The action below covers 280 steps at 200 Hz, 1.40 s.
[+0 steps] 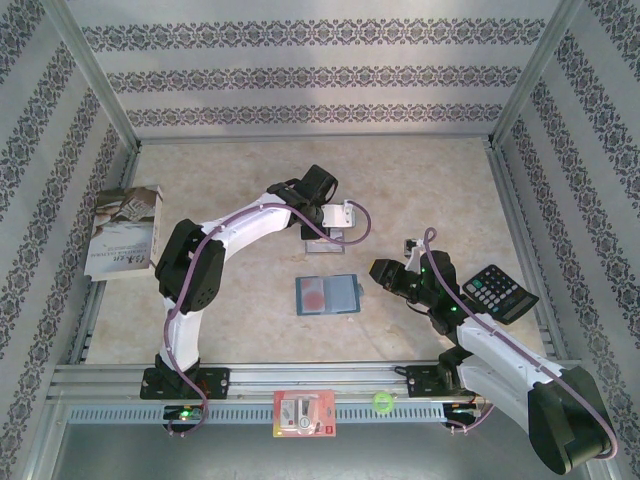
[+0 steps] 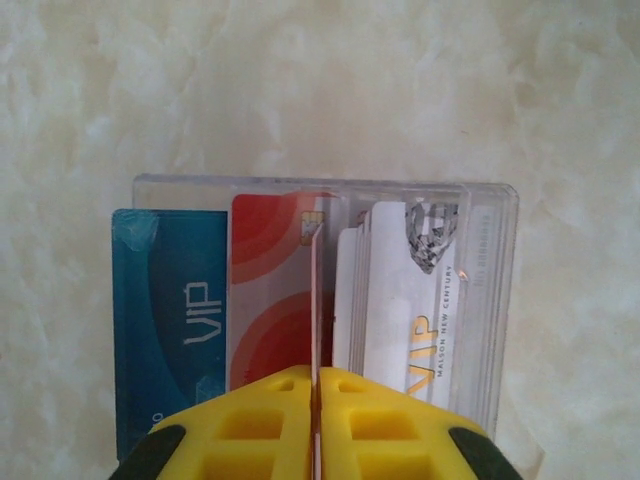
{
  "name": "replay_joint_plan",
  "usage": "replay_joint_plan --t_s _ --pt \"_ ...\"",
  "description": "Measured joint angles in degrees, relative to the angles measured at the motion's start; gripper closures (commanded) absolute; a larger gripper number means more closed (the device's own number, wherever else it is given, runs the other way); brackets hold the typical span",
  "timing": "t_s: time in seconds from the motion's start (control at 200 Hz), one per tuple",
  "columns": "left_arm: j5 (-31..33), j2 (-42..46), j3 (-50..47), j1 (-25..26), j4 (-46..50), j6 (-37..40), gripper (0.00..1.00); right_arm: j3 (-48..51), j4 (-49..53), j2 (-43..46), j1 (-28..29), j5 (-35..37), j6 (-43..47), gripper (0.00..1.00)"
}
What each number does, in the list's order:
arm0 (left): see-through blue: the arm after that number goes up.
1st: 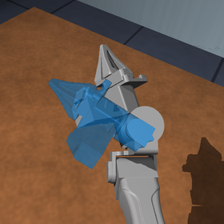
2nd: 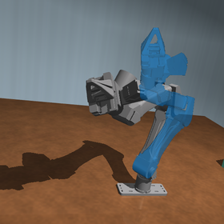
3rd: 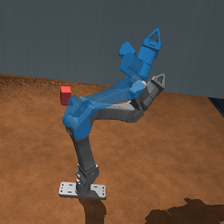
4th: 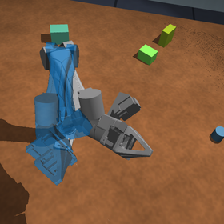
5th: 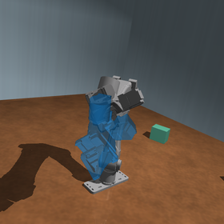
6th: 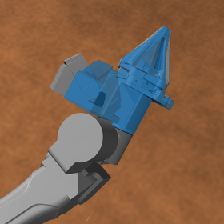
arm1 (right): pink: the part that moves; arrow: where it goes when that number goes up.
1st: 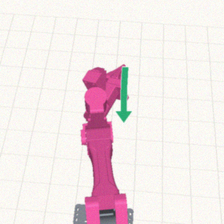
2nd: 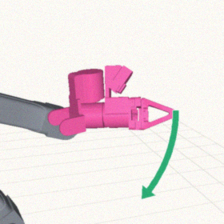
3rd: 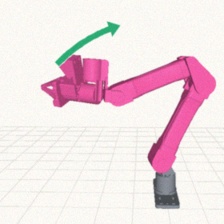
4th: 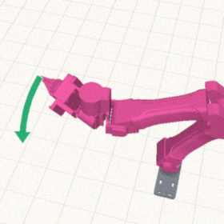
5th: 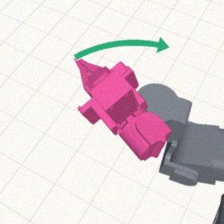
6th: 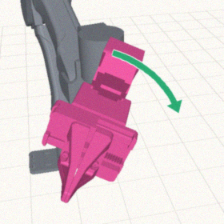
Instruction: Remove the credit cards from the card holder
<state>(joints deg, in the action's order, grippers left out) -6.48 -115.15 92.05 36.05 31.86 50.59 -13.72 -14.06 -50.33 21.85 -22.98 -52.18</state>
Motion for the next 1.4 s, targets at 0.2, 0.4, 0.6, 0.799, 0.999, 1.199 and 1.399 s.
replay_joint_plan --t_s 0.2,0.4,0.6,0.799,0.999,1.199,1.399 --pt "4.2 0.0 0.0 0.0 -4.3 -1.5 0.69 0.0 -0.1 -0.8 0.0 -0.2 0.0 0.70" --pt "9.6 1.2 -1.6 0.0 -13.6 -5.7 0.57 0.0 -0.3 -0.9 0.0 -0.5 0.0 0.68" --pt "11.4 10.1 -4.5 -0.2 -20.9 -17.4 0.44 0.0 -0.3 -2.0 1.2 -0.4 1.0 0.66" --pt "12.0 28.1 -16.5 -1.4 -29.7 -34.7 0.36 -1.3 0.8 -5.0 5.6 0.6 3.2 0.65" --pt "13.2 40.9 -34.5 -2.1 -33.9 -50.3 0.23 -6.9 4.2 -9.6 12.5 4.2 7.9 0.60" --pt "13.5 50.9 -50.3 -2.9 -34.1 -62.4 0.00 -19.2 9.5 -21.6 23.1 9.4 15.1 0.57" --pt "15.1 63.9 -58.2 -6.0 -33.8 -71.8 0.00 -30.9 16.2 -36.2 31.4 16.0 21.5 0.57"
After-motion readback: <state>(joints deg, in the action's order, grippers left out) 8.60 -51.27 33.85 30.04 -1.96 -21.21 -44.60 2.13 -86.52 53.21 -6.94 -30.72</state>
